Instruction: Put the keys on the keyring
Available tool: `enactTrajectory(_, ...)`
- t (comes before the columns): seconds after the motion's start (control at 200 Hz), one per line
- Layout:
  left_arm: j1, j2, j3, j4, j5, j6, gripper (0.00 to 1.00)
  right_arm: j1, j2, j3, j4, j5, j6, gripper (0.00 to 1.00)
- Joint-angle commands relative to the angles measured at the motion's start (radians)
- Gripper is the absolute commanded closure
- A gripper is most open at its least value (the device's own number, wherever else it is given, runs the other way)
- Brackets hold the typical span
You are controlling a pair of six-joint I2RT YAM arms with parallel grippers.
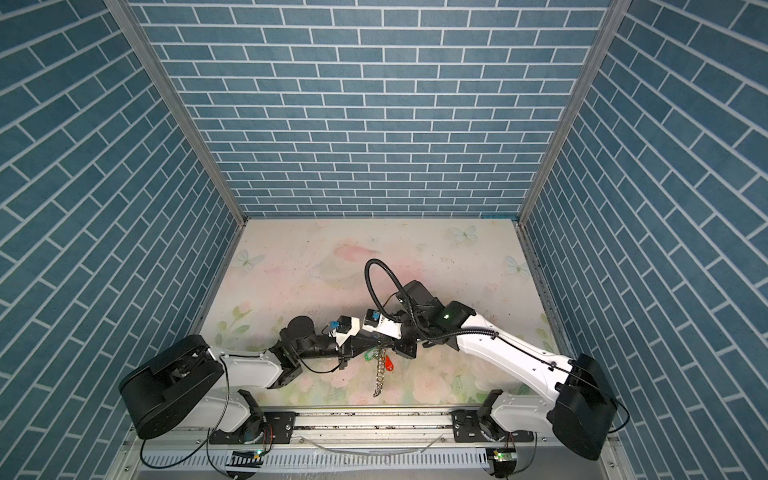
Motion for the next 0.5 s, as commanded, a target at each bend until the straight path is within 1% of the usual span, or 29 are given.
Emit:
enactTrajectory(0.0,-0.003,0.007,-0.005,0.093,-0.026,-0.015,1.0,-0.008,-0.076,-0.046,0.076,0.025,-0.008,0.82)
enactTrajectory(0.07,-0.003,0.012,-0.012,0.121,-0.035,-0.024,1.0,-0.016,-0.113,-0.078,0.105,0.03,0.025,0.78)
enactTrajectory(0.14,-0.003,0.018,-0.021,0.151,-0.048,-0.031,1.0,-0.02,-0.143,-0.108,0.141,0.041,0.06,0.77)
enactTrajectory(0.345,-0.002,0.052,-0.037,0.253,-0.062,-0.055,1.0,-0.019,-0.197,-0.202,0.231,0.052,0.122,0.8)
enactTrajectory(0.495,-0.003,0.057,-0.029,0.254,-0.035,-0.059,1.0,-0.02,-0.211,-0.257,0.315,0.04,0.135,0.82)
